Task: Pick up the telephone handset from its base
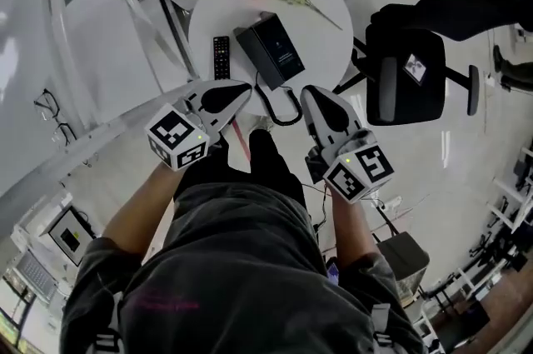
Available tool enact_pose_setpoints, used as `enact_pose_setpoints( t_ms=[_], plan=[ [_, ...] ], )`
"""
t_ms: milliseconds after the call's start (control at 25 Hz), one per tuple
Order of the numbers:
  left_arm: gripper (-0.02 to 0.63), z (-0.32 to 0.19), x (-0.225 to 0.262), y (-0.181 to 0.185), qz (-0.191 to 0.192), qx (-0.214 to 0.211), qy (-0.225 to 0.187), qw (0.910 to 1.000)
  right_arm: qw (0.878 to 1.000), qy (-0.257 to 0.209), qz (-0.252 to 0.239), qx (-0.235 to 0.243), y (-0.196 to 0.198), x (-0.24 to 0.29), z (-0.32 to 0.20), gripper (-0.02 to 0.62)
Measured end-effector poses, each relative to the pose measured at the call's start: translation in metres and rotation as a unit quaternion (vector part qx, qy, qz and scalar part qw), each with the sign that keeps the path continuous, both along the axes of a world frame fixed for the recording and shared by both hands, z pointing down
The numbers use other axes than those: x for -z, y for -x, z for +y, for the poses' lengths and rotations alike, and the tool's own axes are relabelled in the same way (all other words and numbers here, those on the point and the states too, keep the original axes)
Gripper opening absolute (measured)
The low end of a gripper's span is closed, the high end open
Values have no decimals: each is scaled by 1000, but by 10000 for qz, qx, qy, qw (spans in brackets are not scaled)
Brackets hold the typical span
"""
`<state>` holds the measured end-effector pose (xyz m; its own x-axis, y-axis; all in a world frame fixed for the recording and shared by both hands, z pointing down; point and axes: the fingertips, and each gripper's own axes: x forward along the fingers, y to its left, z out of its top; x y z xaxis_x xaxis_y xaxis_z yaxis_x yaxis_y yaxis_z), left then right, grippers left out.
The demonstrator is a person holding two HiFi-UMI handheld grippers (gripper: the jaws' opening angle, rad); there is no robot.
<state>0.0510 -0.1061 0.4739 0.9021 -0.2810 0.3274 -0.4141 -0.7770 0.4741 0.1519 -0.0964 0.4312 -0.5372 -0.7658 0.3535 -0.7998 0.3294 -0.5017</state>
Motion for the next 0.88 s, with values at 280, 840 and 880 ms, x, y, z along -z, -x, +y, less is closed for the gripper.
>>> enact_pose_setpoints(
  t_ms=[280,840,880],
  plan=[
    [15,-20,-72,-3,-385,546,410,9969,9991,283,10,318,-12,-35,-14,20],
    [115,-30,-167,-2,-294,1191,1540,9804,9955,739,4,591,-8,-87,-15,20],
    [123,-30,-171,-3,-227,1222,1644,9785,9953,749,-1,607,-7,-89,-15,20]
  ],
)
